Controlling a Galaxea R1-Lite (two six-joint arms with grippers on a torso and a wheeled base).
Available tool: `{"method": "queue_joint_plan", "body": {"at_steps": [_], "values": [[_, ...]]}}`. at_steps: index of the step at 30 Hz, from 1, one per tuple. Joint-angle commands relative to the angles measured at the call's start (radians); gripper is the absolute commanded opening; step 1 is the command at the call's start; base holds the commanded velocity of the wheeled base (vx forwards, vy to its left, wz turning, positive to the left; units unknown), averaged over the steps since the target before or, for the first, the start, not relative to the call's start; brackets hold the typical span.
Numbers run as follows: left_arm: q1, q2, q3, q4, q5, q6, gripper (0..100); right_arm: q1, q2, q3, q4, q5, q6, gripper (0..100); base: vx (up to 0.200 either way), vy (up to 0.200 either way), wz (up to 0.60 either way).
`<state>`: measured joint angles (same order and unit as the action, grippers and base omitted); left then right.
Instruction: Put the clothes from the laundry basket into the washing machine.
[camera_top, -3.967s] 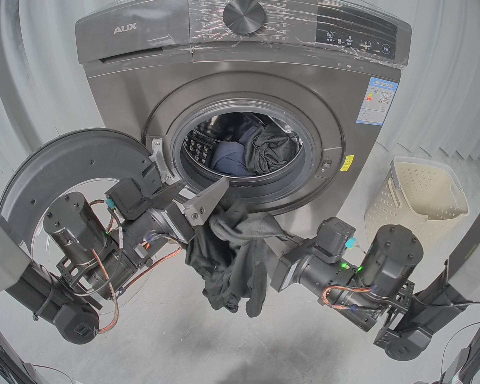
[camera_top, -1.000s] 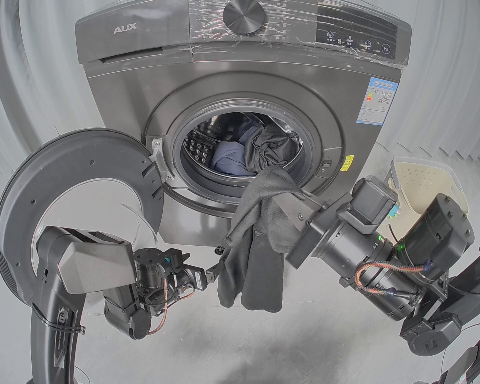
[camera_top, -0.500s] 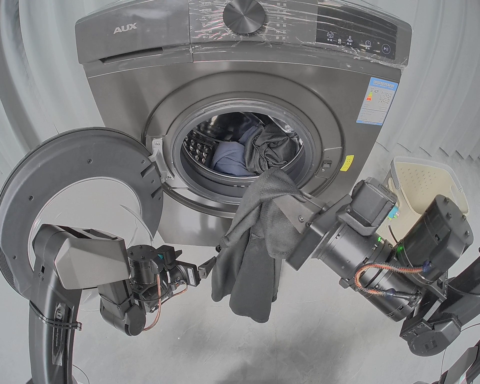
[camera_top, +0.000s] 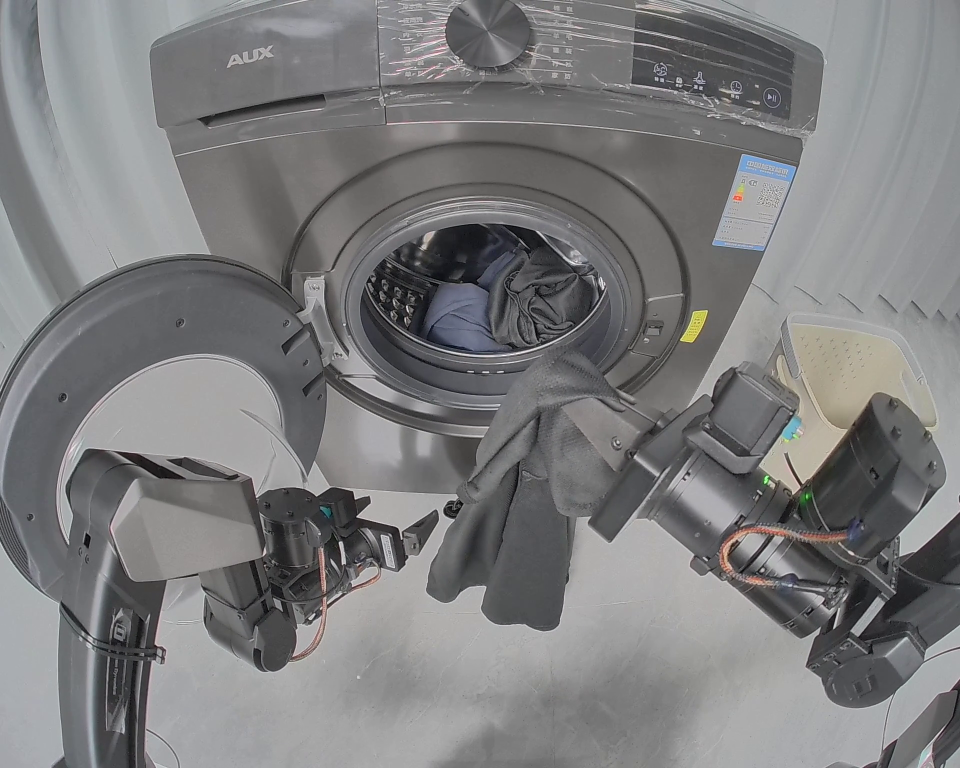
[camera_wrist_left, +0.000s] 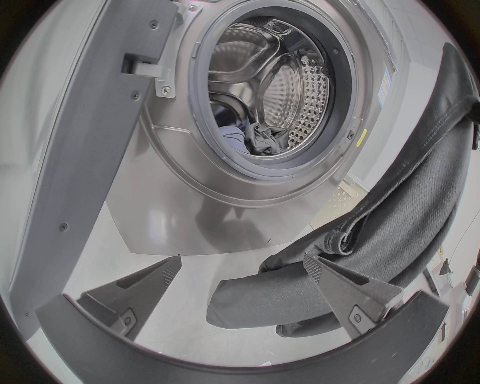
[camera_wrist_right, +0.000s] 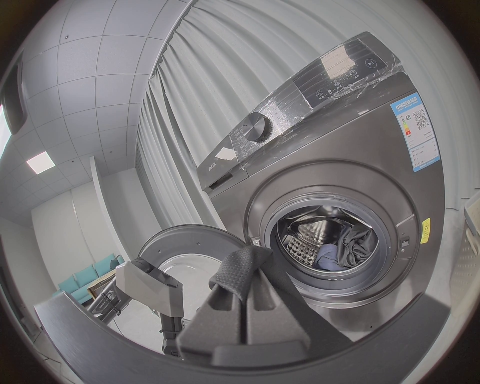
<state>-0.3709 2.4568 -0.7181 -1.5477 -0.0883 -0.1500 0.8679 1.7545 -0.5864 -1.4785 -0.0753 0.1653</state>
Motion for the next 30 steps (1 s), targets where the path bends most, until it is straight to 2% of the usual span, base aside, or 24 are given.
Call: {"method": "queue_joint_plan", "body": {"at_steps": [1,10,17,30], "values": [[-0.023,0.005,0.006,0.000,-0.001,0.000,100,-0.001,0.000,-0.010,0.001,-0.001,-0.001,0,0.000,0.000,0.00],[-0.074,0.030,-0.057,0.000,0.002,-0.003,100,0.010,-0.004,-0.015,-0.002,-0.001,-0.001,0,0.000,0.000,0.00],[-0.112,0.028,-0.034,0.000,0.002,-0.002,100,0.008,-0.004,-0.016,-0.002,-0.001,-0.003,0,0.000,0.000,0.00],[-0.112,0.014,0.002,-0.003,-0.002,0.006,100,-0.017,-0.004,-0.016,0.001,0.000,-0.004,0,0.000,0.000,0.00]]}}
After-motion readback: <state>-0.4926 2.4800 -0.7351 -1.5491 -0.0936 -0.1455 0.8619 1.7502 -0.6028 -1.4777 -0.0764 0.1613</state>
